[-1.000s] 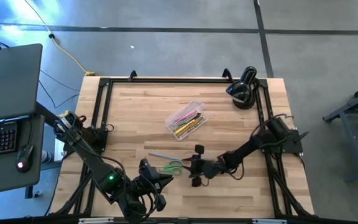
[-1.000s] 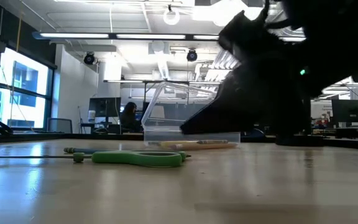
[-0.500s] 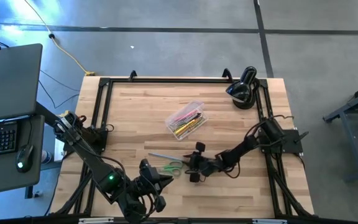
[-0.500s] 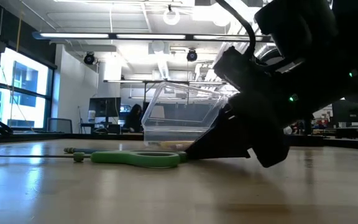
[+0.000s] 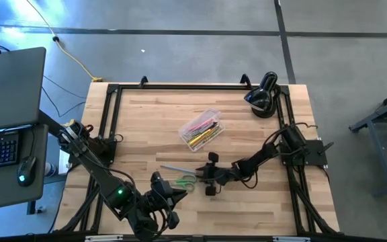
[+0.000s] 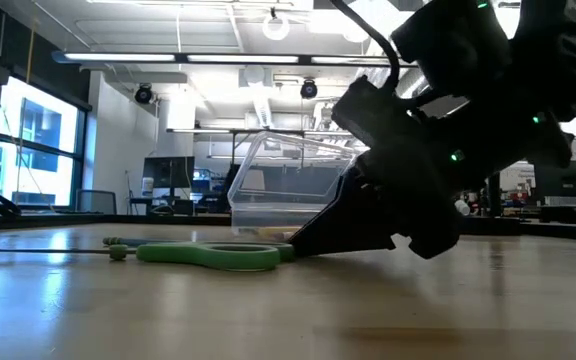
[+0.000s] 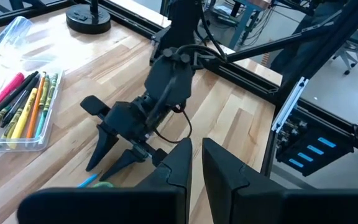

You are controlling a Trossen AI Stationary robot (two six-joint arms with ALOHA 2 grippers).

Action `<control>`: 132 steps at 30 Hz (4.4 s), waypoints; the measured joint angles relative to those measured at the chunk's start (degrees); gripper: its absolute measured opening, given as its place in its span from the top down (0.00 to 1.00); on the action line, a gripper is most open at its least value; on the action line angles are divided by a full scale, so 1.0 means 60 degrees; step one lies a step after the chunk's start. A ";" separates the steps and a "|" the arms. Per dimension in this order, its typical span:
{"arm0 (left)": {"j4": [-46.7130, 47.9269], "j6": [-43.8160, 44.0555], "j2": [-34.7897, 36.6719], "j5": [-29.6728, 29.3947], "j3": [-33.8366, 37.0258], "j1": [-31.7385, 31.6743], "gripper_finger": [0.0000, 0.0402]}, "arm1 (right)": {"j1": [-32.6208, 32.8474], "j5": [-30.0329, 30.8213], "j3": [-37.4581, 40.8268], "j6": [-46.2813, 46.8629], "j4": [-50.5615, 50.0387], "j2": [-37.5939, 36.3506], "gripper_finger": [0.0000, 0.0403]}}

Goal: Pick & place school supplies into a supply box
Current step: Put the blue pencil into the supply box, then put the scissors into the supply box

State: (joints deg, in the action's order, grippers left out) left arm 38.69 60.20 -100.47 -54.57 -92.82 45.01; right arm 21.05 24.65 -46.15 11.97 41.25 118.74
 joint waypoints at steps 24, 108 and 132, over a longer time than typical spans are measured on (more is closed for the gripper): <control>0.0015 0.0007 0.0000 0.0040 0.0000 0.0000 0.83 | -0.0323 0.0081 -0.2333 -0.0526 0.2165 0.2676 0.73; -0.0945 -0.0568 0.0000 0.0759 -0.0004 -0.0499 0.83 | -0.4896 -0.3200 -0.0004 -0.5579 -0.5577 -0.3888 0.95; -0.0933 -0.0747 0.0000 0.0976 -0.0004 -0.0578 0.83 | -0.2871 -0.0926 -0.0175 -0.4616 -0.6808 -0.3818 0.73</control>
State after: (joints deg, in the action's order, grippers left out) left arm 33.09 55.72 -100.47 -48.71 -92.84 41.55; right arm 3.83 19.10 -47.20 -15.72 0.40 95.83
